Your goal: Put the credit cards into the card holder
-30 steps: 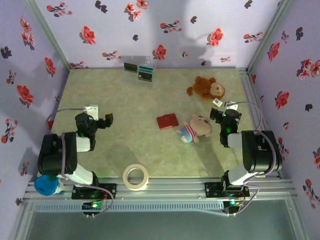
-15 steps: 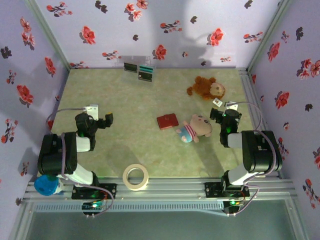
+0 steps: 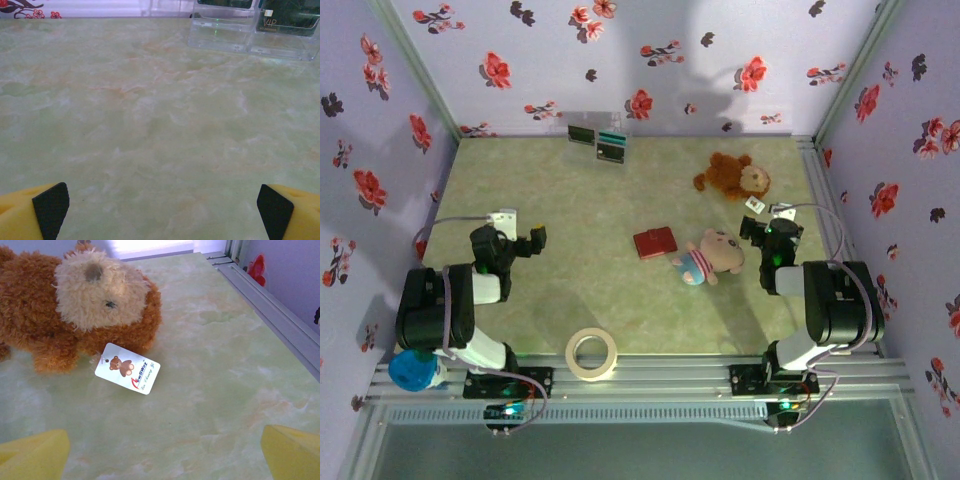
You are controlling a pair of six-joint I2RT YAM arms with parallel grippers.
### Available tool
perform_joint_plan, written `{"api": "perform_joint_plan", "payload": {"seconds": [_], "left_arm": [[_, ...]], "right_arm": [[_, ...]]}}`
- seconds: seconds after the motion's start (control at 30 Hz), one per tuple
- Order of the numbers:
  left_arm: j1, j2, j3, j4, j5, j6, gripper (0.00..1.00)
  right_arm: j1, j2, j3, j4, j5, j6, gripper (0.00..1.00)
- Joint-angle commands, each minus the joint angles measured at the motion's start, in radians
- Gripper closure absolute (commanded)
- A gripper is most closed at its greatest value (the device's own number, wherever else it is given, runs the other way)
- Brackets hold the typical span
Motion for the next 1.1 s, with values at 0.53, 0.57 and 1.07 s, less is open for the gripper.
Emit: {"api": "perform_joint_plan", "payload": {"seconds": [0.53,0.57,1.07], "left_arm": [[-0.002,-0.866,0.145,-0.917,-0.124,-0.417,0.0],[-0.001,-0.884,0.166,-0.976,-0.141,-0.501,0.0],[-0.262,-0.611,0.314,-1.149,0.27,-0.66,0.0]], "right_arm": [[0.015,-0.627,0.389,-1.253,-0.182,0.492,0.04],[0.031,-0.62,0.389,-1.264,-0.235,0.493,0.05],[0.447,0.052,0.888,-1.518,-0.433,0.23,0.26]]}}
